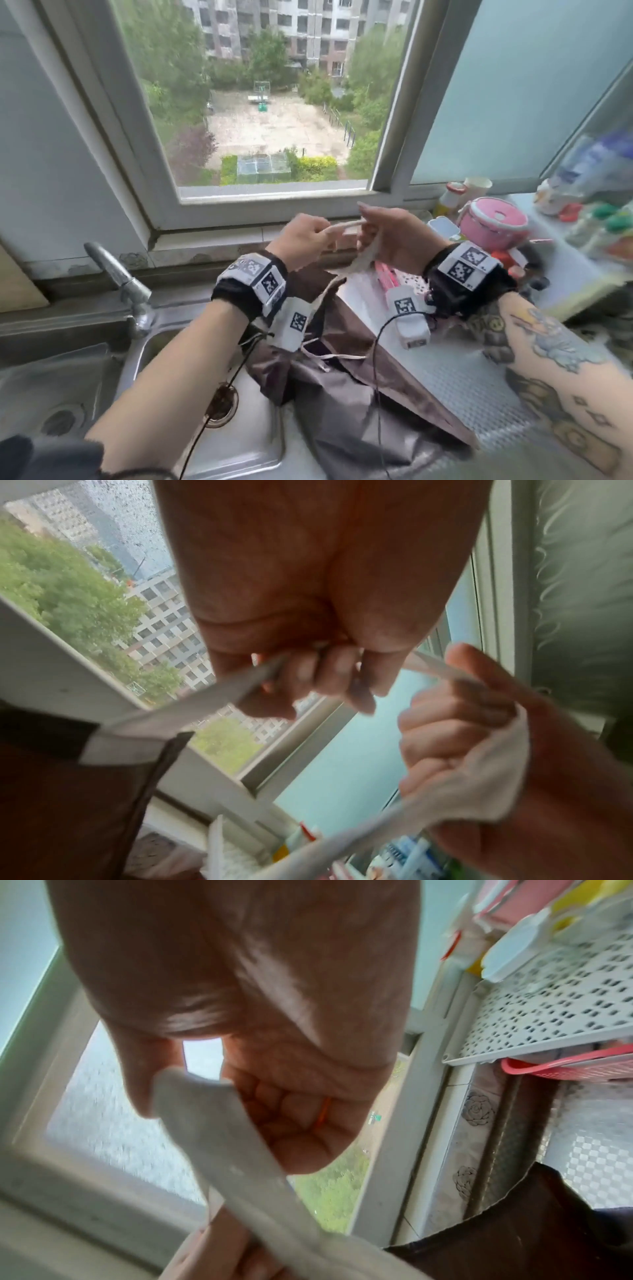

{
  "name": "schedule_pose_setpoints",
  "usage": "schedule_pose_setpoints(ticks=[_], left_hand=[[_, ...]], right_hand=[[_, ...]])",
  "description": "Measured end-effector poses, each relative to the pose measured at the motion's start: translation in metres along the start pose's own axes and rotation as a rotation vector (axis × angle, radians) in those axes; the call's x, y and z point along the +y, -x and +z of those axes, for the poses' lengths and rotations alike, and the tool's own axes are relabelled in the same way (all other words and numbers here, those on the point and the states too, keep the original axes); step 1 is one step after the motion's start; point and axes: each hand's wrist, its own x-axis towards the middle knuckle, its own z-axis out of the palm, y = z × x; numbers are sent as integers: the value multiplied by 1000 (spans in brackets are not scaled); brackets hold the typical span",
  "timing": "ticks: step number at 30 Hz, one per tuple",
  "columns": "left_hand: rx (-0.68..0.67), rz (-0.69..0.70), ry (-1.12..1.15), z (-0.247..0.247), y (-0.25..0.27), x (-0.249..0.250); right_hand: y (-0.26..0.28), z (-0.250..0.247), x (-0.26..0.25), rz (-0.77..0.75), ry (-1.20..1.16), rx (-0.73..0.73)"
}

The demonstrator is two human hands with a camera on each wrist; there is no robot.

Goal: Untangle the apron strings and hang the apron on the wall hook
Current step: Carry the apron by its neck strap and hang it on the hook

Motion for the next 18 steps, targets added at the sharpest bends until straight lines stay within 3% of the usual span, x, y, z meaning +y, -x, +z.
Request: schedule_pose_setpoints(ticks=[7,10,13,18], left_hand=[[80,75,179,15,23,123],[118,140,247,32,36,180],[53,203,273,69,61,244],[-170,292,251,139,99,333]], right_hand=[[142,-56,-39,-152,-197,-41],[209,-79,-50,-146,-131,-11],[296,-101,-54,-237,-67,62],[419,-144,-61,-515,-135,368]])
